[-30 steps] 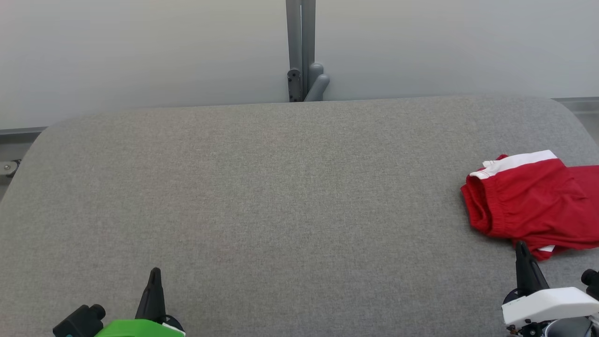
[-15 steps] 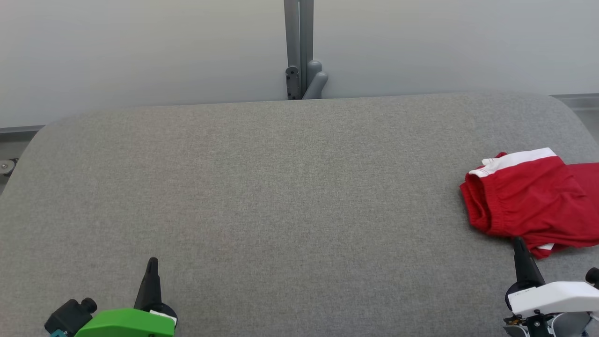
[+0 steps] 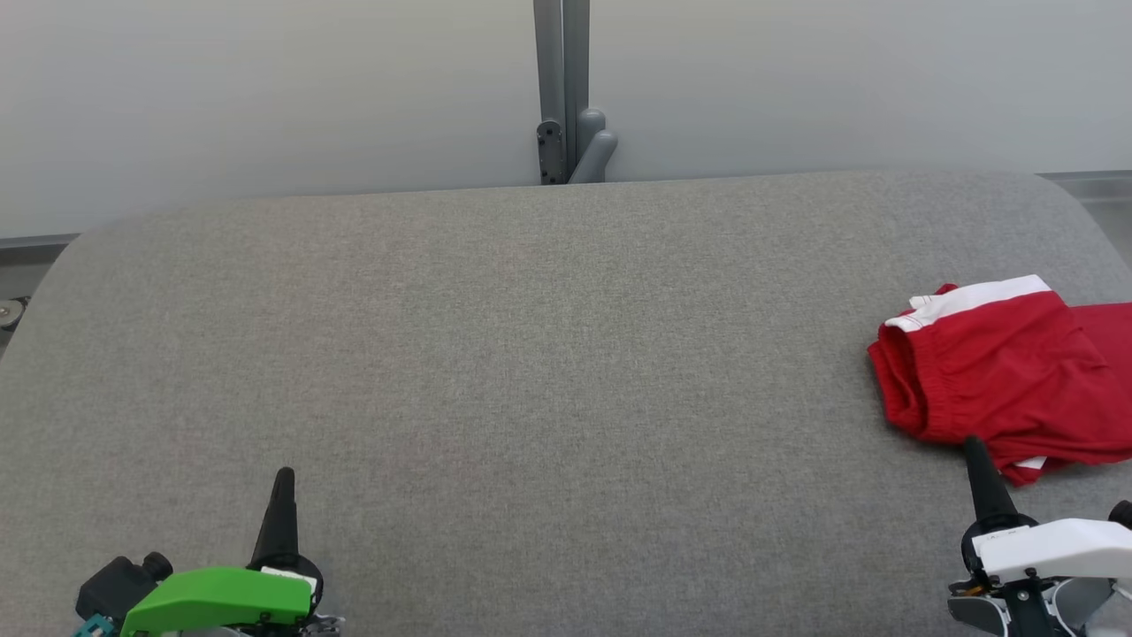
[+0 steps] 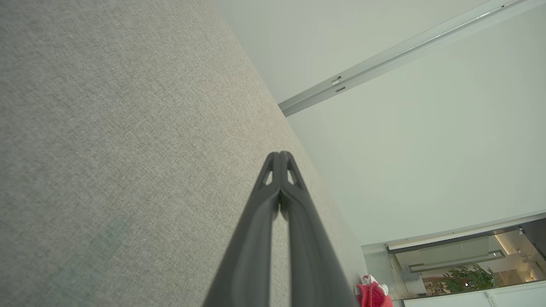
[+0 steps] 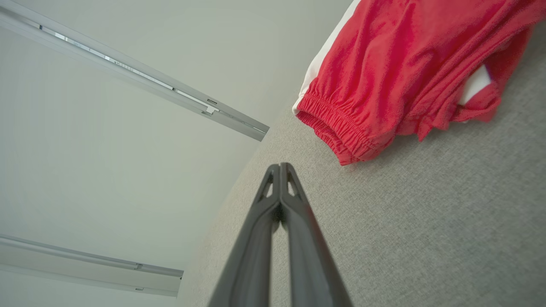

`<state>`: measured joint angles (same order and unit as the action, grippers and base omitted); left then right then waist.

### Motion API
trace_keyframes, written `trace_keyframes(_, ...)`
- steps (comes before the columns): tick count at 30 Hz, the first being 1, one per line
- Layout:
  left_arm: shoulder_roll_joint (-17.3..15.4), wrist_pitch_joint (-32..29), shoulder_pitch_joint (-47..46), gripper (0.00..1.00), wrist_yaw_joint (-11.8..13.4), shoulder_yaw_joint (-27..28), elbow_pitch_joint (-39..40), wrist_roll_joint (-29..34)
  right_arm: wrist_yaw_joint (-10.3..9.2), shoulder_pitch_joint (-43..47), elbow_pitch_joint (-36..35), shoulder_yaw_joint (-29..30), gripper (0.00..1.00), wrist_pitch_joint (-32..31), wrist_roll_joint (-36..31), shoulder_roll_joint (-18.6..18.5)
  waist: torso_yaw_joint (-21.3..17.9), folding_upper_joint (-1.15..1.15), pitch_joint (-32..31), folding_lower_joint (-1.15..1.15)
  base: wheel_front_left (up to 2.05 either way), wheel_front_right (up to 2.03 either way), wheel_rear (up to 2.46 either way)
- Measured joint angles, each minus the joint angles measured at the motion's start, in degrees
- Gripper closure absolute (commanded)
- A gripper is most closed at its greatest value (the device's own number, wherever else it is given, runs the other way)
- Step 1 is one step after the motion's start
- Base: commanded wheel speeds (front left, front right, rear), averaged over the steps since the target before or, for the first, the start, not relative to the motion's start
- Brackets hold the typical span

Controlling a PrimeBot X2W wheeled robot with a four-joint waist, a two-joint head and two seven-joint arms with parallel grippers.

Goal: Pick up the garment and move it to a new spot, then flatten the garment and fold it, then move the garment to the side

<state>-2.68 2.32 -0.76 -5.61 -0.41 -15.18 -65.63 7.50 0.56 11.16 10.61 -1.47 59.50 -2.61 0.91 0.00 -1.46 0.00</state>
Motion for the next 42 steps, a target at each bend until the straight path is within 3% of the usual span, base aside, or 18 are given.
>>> trace_keyframes(42, 0.0, -4.6, -4.1, 1.0, -1.4, 1.5, 0.6, -20.9, -0.02, -3.3, 0.6, 0.4, 1.0, -6.1, 25.2, -0.1, -0.7, 0.0, 1.2, 0.0, 0.0, 0.0, 0.0)
